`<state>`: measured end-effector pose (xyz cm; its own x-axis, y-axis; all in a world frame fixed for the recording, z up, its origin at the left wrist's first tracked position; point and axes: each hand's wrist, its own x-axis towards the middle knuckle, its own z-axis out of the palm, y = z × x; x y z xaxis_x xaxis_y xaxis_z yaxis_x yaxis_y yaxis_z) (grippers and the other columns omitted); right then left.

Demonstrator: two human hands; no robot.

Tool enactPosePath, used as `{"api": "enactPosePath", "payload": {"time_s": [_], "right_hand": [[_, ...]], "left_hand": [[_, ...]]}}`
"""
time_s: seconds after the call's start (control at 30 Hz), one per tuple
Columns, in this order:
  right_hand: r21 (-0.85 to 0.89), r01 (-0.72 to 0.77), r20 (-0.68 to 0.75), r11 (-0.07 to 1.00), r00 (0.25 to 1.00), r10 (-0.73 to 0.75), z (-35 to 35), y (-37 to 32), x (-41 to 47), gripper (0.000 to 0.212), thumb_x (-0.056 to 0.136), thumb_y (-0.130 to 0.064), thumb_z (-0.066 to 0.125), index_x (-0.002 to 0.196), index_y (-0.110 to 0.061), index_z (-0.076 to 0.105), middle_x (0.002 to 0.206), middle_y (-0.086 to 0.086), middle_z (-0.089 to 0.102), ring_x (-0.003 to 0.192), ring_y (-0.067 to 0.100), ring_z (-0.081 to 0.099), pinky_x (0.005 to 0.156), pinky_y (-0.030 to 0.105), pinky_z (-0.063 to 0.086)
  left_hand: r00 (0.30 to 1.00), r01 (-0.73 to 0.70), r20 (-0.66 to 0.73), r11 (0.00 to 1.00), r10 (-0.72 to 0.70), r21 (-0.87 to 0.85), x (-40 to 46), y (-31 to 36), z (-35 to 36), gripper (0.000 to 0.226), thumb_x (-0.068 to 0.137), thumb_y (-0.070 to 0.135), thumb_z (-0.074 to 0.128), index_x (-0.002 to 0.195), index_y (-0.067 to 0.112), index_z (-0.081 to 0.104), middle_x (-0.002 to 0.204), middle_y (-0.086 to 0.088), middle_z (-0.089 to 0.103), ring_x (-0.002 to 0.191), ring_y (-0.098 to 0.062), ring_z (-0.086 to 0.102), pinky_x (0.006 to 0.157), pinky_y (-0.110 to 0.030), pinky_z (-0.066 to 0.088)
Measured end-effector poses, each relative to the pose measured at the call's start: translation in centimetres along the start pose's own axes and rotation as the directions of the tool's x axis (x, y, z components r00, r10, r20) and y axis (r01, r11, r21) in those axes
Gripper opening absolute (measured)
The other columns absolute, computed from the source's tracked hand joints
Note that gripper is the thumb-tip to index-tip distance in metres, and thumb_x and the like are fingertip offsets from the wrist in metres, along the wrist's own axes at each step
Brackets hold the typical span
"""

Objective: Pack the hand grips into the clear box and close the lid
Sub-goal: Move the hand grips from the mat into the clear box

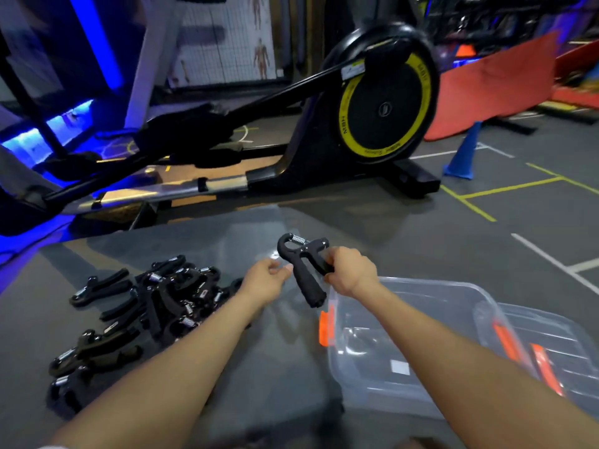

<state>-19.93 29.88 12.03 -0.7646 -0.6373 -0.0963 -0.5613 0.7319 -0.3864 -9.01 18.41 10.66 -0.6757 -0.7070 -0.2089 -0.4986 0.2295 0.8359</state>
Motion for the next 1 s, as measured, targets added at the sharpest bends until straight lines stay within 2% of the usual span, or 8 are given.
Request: {"api": "enactPosePath", "payload": {"time_s": [0.13, 0.2, 0.33, 0.47, 0.57, 0.63, 0.8, 1.0], "right_hand": [[0.026, 0.000, -0.050, 1.000, 0.999, 0.001, -1.9, 2.9, -3.1, 0.025, 0.083, -0.019, 0.061, 0.107, -0.014, 0.059, 0.113, 0.008, 0.065, 0.107, 0.032, 0.062, 0.080, 0.034, 0.048], [0.061, -0.017, -0.040, 0.998, 0.999, 0.020, -2.6, 4.3, -4.1, 0.024, 0.082, -0.021, 0.065, 0.104, -0.014, 0.060, 0.109, 0.008, 0.066, 0.103, 0.031, 0.063, 0.079, 0.035, 0.049], [0.229, -0.045, 0.061, 0.972, 0.998, 0.032, -3.4, 7.2, -4.3, 0.018, 0.078, -0.018, 0.072, 0.076, -0.013, 0.054, 0.072, 0.004, 0.055, 0.072, 0.022, 0.053, 0.060, 0.026, 0.040], [0.294, -0.112, 0.120, 0.949, 0.990, 0.080, -2.4, 8.7, -2.6, 0.022, 0.081, -0.021, 0.072, 0.070, -0.007, 0.058, 0.064, 0.001, 0.052, 0.061, 0.016, 0.047, 0.055, 0.025, 0.037], [0.298, -0.170, 0.159, 0.939, 0.979, 0.127, -0.9, 10.2, -0.8, 0.023, 0.080, -0.020, 0.072, 0.067, -0.006, 0.059, 0.070, 0.005, 0.055, 0.070, 0.019, 0.050, 0.065, 0.025, 0.040], [0.266, -0.223, 0.224, 0.938, 0.961, 0.165, 0.4, 11.3, 0.3, 0.035, 0.077, -0.017, 0.074, 0.055, -0.013, 0.048, 0.060, 0.001, 0.049, 0.063, 0.018, 0.047, 0.057, 0.024, 0.037], [0.413, -0.452, 0.403, 0.791, 0.869, 0.286, 3.7, 14.6, 1.9, 0.033, 0.079, -0.002, 0.072, 0.063, -0.014, 0.045, 0.063, 0.000, 0.048, 0.058, 0.014, 0.049, 0.053, 0.022, 0.042], [0.418, -0.517, 0.467, 0.747, 0.827, 0.311, 7.6, 16.4, 4.4, 0.024, 0.079, 0.000, 0.071, 0.068, -0.011, 0.053, 0.069, 0.005, 0.055, 0.072, 0.024, 0.058, 0.064, 0.029, 0.050]], "left_hand": [[0.994, 0.051, 0.102, 0.965, -0.026, -0.257, -2.7, 2.9, 4.2, 0.003, 0.094, 0.013, 0.052, 0.095, 0.010, 0.052, 0.101, -0.010, 0.059, 0.076, -0.016, 0.058, 0.062, -0.021, 0.045], [0.990, 0.083, 0.137, 0.939, -0.039, -0.333, -3.5, 3.8, 5.8, 0.015, 0.095, 0.007, 0.049, 0.082, 0.014, 0.050, 0.101, -0.010, 0.057, 0.080, -0.017, 0.059, 0.062, -0.021, 0.047], [0.979, 0.143, 0.191, 0.903, -0.070, -0.404, -3.1, 3.8, 7.8, 0.012, 0.093, 0.002, 0.050, 0.105, 0.005, 0.051, 0.109, -0.013, 0.057, 0.098, -0.024, 0.057, 0.073, -0.032, 0.053], [0.967, 0.196, 0.238, 0.871, -0.095, -0.450, -1.6, 3.1, 9.4, 0.020, 0.093, -0.005, 0.047, 0.112, 0.002, 0.045, 0.110, -0.013, 0.051, 0.100, -0.026, 0.054, 0.083, -0.044, 0.051], [0.945, 0.225, 0.310, 0.894, -0.104, -0.386, 0.7, 2.2, 10.9, 0.039, 0.093, -0.006, 0.047, 0.131, -0.005, 0.039, 0.120, -0.016, 0.051, 0.107, -0.028, 0.055, 0.086, -0.042, 0.049], [0.922, 0.211, 0.378, 0.932, -0.089, -0.295, 2.1, 1.4, 12.3, 0.040, 0.093, -0.005, 0.047, 0.132, -0.004, 0.040, 0.123, -0.017, 0.052, 0.105, -0.028, 0.056, 0.085, -0.041, 0.049], [0.874, 0.231, 0.474, 0.950, -0.108, -0.209, 4.5, -1.1, 15.5, 0.032, 0.093, -0.005, 0.047, 0.125, -0.006, 0.047, 0.092, -0.008, 0.059, 0.080, -0.017, 0.058, 0.090, -0.039, 0.047], [0.899, 0.161, 0.426, 0.982, -0.105, -0.099, 6.9, -4.3, 17.4, 0.039, 0.089, 0.000, 0.057, 0.127, -0.003, 0.050, 0.127, -0.022, 0.058, 0.116, -0.033, 0.058, 0.104, -0.040, 0.044]]}}
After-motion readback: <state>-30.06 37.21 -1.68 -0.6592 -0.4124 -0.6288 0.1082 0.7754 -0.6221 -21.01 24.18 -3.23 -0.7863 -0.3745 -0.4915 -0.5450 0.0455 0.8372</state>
